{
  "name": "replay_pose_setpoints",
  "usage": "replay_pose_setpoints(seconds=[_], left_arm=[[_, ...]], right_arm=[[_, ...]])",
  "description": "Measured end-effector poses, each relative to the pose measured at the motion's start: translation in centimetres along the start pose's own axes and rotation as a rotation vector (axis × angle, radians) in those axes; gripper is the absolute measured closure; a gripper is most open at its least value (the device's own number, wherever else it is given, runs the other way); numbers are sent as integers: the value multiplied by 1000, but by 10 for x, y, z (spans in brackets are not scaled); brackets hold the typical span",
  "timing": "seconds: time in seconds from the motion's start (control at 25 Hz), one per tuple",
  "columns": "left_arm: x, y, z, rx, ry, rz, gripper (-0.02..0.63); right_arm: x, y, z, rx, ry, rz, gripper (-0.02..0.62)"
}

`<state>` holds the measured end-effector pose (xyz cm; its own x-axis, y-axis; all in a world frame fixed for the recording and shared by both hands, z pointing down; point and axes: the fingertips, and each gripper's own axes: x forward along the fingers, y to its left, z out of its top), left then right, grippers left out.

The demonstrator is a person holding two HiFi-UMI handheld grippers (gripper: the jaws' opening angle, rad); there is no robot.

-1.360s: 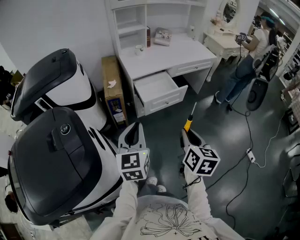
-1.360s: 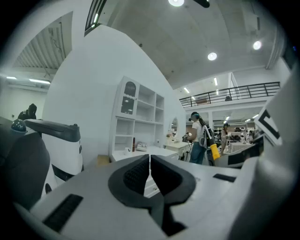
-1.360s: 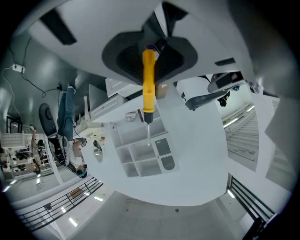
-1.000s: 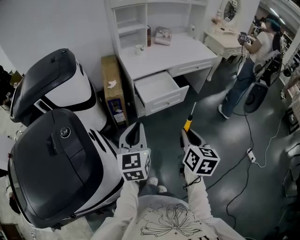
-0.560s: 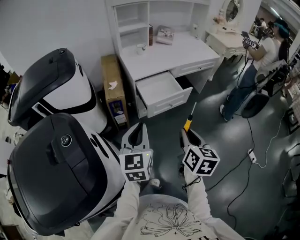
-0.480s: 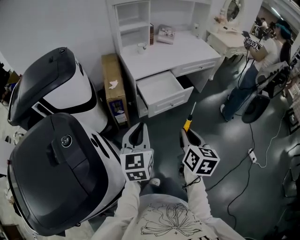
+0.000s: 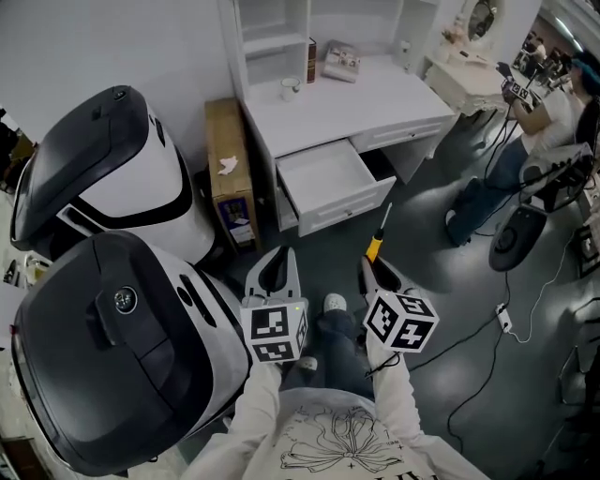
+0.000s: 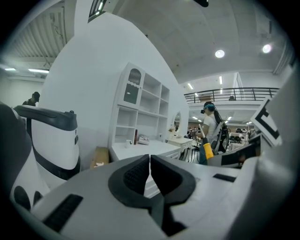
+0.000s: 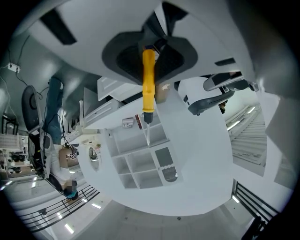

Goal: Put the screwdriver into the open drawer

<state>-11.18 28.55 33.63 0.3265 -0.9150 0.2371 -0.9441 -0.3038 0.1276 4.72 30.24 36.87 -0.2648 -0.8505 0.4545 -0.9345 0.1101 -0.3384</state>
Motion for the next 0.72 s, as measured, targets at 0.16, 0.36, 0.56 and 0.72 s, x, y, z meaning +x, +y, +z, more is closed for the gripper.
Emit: replay_pose_setpoints(seconds=[0.16,0.36,0.56,0.72], left_arm=[[35,6,4,-6,-1,30,597],[92,12,15,3,4,69,597],[157,14,36,1,10,106,597],[208,14,51,-2,11,134,597]], right_arm=[[34,-15,17,-3,12,20,528],[85,-37,50,0,18,55,528],[140,-63,93,-7,42,87,528],[183,-82,129,-18,51,115,528]])
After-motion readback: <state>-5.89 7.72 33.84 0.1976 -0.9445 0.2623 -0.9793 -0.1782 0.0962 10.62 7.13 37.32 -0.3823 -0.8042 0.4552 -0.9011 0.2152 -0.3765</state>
